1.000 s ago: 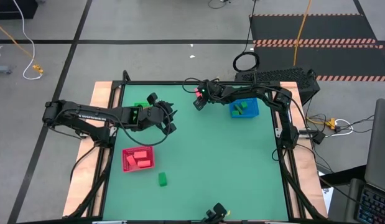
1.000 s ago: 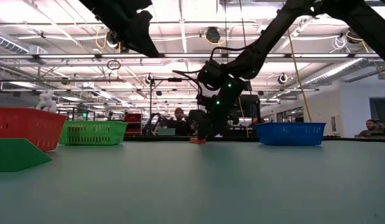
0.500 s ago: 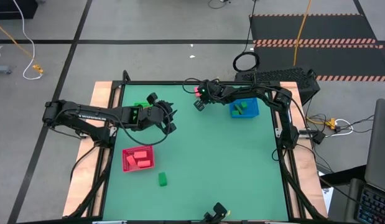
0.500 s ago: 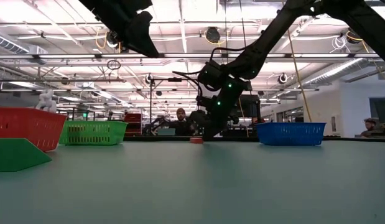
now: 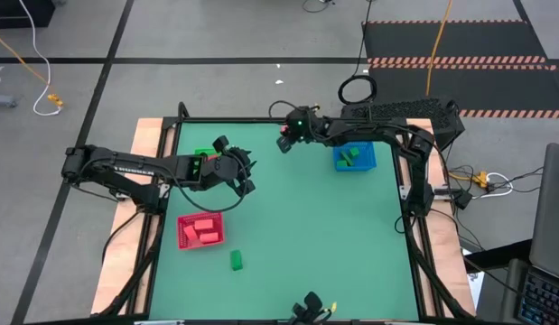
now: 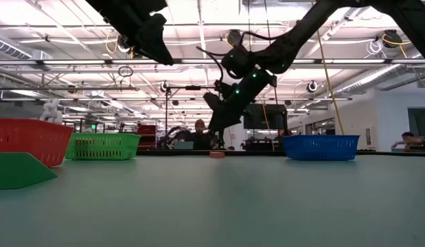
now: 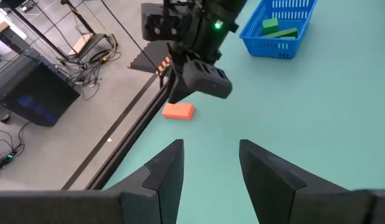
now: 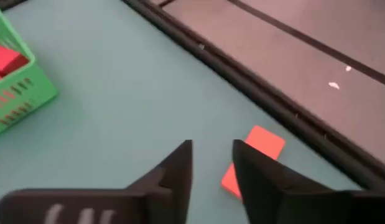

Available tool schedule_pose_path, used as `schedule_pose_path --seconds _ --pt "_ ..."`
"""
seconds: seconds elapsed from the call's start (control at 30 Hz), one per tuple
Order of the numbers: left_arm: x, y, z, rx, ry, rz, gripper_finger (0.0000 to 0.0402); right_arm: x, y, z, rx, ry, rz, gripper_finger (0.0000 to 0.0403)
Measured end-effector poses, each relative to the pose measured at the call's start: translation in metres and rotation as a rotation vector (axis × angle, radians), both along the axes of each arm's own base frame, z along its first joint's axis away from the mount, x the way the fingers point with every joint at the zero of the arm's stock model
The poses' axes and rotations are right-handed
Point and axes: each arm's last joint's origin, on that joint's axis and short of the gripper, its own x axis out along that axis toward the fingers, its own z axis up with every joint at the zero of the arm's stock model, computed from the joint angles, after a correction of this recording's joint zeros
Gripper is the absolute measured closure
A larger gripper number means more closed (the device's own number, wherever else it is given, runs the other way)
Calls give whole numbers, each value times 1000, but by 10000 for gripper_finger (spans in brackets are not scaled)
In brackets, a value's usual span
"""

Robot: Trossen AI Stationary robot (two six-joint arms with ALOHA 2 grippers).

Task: Sort & place blocks by color
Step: Put the orange block into the red bin

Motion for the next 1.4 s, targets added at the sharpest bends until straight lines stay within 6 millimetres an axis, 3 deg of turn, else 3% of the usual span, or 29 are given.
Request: schedule_pose_path --seconds 0.23,0.37,0.6,0.83,0.93,1.4 --pt "0 0 0 -9 -6 6 243 -9 -20 2 74 -60 -73 162" --pt "0 0 0 -2 3 1 243 -2 -29 10 83 -38 -77 138" --pt "0 0 -1 5 15 -6 243 21 -41 26 113 81 -45 144" --pt "-1 0 -2 3 28 -5 243 37 -49 -8 251 212 -36 166" --pt "-1 0 -2 2 30 -4 243 38 -50 -23 287 227 -51 172" --pt "-2 0 -2 1 35 -5 243 29 -49 -26 341 308 -44 204"
